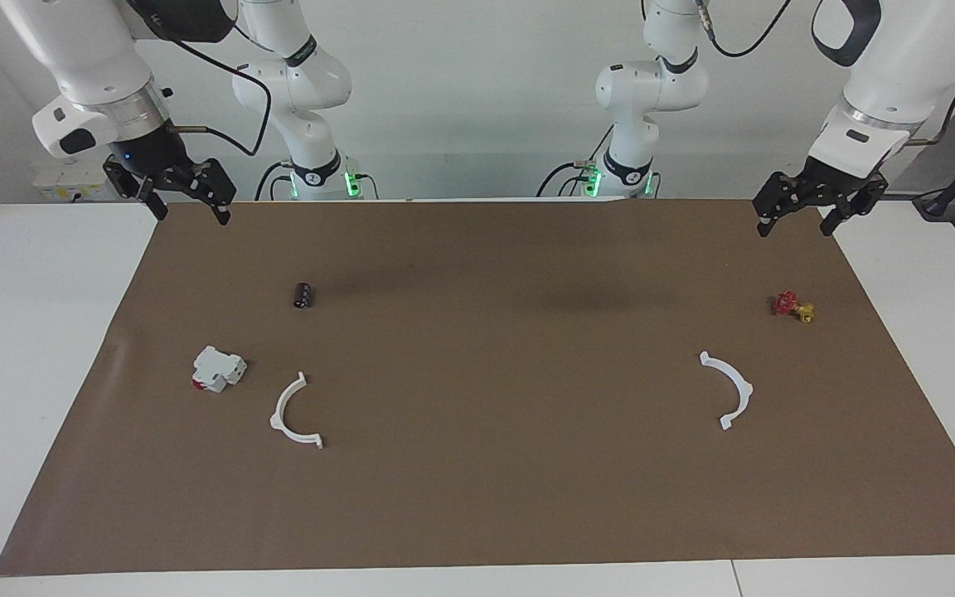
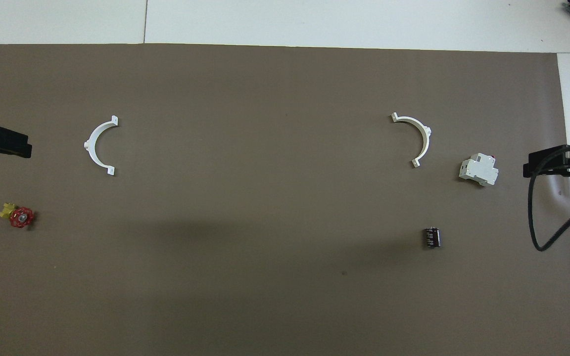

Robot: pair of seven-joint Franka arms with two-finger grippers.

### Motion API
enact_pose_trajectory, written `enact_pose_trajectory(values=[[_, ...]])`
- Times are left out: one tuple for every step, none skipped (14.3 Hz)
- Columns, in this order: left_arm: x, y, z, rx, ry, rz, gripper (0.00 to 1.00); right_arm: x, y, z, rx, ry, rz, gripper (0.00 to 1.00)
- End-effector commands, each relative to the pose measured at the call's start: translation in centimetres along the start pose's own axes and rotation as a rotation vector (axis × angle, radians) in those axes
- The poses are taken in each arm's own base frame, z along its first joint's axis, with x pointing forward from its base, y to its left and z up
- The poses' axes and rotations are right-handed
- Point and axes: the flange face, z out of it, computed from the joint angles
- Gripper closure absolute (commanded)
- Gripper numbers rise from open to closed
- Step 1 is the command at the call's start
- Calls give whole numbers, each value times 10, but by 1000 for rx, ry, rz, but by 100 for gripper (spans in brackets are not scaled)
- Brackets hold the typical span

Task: Assemble drain pipe with both arms

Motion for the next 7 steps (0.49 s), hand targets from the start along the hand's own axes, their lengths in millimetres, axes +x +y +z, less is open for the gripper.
enact_pose_trajectory(values=[[-8,-1,-1,-11,-6,-6,0,-4,3,-1,-15,3,-18,0],[-8,-1,-1,-11,-6,-6,0,-4,3,-1,-13,3,-18,0],[-8,-1,-2,-11,-4,-6,0,-5,3,0,-15,-3,-18,0],[-8,0,-1,-11,-6,-5,0,-5,3,0,-14,-5,-18,0],[-8,-1,-1,-11,-6,-6,0,-5,3,0,-14,-2,-15,0],[-8,-1,-1,-11,-6,-6,0,-4,4,0,-12,3,-10,0],[-8,-1,-1,-11,-6,-6,0,-4,2,0,-7,2,-13,0]])
